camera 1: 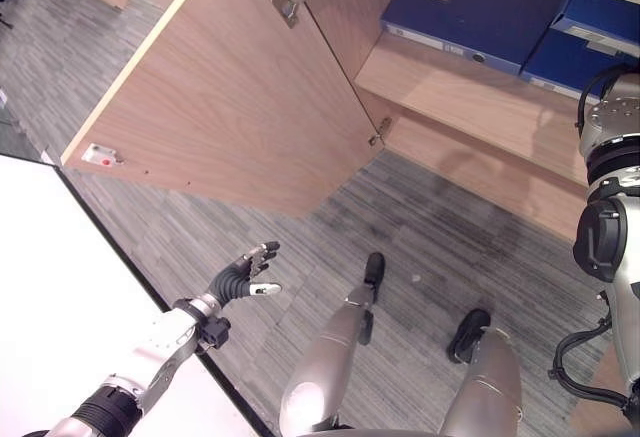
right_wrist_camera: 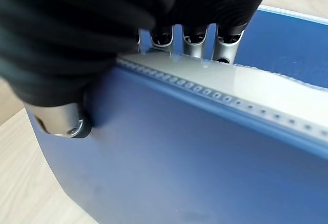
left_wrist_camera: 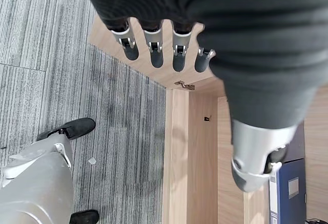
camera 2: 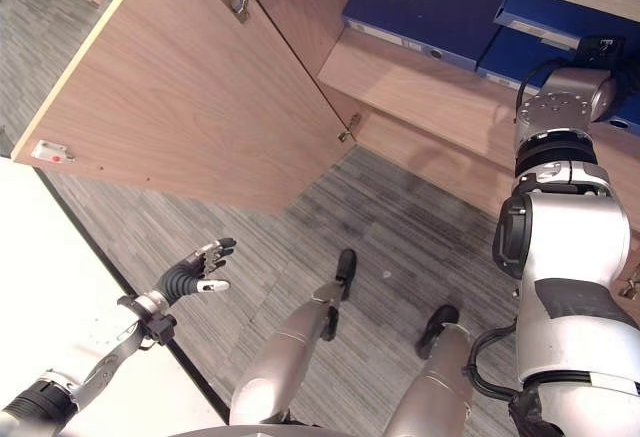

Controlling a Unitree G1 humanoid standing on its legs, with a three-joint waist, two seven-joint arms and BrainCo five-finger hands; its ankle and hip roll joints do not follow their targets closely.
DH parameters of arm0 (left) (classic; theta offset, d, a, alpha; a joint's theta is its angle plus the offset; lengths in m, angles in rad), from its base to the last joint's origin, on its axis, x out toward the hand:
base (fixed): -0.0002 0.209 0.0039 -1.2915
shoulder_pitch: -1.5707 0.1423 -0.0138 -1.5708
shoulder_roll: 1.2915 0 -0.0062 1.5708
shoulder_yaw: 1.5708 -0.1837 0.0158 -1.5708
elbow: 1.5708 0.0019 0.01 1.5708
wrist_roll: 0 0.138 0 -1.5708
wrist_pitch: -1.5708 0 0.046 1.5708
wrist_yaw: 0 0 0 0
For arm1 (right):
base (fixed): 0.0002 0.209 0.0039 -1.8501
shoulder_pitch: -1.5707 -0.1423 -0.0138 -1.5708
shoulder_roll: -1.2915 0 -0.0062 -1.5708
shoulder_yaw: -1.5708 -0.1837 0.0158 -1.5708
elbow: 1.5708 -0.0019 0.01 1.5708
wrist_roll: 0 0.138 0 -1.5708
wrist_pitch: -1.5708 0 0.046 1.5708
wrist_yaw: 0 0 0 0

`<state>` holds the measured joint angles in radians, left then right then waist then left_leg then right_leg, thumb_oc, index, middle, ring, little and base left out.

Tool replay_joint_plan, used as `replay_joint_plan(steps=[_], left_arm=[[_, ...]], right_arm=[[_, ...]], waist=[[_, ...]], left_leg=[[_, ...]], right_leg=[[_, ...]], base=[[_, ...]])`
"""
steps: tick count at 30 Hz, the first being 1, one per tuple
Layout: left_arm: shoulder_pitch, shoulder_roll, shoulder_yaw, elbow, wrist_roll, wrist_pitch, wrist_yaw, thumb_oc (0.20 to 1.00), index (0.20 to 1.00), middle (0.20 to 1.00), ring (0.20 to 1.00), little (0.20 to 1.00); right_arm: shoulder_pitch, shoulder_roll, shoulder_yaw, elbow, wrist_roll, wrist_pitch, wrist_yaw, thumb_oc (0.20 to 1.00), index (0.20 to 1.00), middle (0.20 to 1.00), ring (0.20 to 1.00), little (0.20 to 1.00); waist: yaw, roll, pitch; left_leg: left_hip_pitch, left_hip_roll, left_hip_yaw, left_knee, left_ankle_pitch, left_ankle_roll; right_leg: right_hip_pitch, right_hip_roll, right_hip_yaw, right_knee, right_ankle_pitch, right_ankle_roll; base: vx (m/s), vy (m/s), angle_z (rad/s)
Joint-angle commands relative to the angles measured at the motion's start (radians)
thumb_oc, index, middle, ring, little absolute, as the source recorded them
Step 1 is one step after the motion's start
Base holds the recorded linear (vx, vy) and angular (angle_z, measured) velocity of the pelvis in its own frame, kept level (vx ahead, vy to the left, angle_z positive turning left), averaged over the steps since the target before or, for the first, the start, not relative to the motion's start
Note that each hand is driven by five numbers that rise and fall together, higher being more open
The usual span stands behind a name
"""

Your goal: Put the empty folder in the office cabinet

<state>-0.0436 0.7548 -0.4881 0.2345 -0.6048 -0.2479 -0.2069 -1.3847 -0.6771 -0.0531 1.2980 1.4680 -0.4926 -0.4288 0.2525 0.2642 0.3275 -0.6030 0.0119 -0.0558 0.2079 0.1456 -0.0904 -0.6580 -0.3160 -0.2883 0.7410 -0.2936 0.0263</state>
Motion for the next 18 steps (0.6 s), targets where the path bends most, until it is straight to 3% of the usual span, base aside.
replay_joint_plan(steps=[1, 18], left_arm=[[-0.032, 0.019, 0.048, 0.000, -0.035, -0.032, 0.001, 1.000, 1.000, 1.000, 1.000, 1.000], [-0.030, 0.016, 0.041, 0.003, -0.037, -0.026, 0.003, 1.000, 1.000, 1.000, 1.000, 1.000]], right_arm=[[-0.063, -0.070, 0.024, -0.092, -0.072, -0.012, 0.065, 0.200, 0.200, 0.200, 0.200, 0.200], [-0.031, -0.057, 0.074, -0.073, -0.160, 0.051, 0.053, 0.200, 0.200, 0.200, 0.200, 0.200]], waist=[[0.011, -0.010, 0.027], [0.018, -0.010, 0.033]], left_leg=[[0.054, 0.035, -0.021, 0.094, -0.229, -0.017], [0.055, 0.033, -0.021, 0.073, -0.221, -0.015]], right_leg=[[0.093, 0.032, 0.024, -0.100, -0.016, 0.101], [0.086, 0.027, 0.019, -0.099, -0.014, 0.105]], base=[[0.00, 0.000, 0.00], [0.00, 0.000, 0.00]])
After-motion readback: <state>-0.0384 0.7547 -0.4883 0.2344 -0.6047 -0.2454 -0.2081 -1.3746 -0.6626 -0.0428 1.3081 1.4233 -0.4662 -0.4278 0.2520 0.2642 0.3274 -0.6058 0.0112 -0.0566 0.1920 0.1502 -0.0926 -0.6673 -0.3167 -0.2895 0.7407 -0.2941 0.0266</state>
